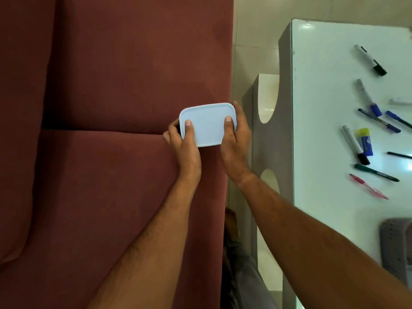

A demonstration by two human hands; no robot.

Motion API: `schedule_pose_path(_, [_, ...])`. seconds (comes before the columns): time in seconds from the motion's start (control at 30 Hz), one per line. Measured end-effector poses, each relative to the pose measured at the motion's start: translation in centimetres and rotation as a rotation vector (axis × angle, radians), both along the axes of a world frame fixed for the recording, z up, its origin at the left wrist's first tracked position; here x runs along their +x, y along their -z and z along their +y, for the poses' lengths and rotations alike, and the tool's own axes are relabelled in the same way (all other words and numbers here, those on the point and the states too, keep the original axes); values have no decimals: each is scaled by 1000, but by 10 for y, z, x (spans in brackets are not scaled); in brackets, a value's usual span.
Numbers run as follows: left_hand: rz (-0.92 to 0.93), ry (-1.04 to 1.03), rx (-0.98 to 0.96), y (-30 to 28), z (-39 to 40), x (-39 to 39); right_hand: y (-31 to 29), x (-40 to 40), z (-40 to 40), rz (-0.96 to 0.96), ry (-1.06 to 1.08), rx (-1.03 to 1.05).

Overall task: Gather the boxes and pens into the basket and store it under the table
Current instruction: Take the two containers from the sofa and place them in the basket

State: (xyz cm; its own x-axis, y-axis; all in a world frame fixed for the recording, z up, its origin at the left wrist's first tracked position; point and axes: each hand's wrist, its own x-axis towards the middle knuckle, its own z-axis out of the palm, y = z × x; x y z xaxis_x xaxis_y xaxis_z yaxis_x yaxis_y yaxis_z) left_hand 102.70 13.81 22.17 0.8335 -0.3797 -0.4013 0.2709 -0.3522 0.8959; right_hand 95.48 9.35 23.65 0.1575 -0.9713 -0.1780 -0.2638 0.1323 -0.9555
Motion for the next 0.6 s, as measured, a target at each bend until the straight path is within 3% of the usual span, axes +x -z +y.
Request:
schedule_pose_path(0.47, [11, 174, 44, -2, 37, -132, 1, -141, 51, 95, 135, 72])
schedule_pose_path(0.6, [-9, 233, 25, -16, 27, -174, -6, -181, 45, 67, 275, 31])
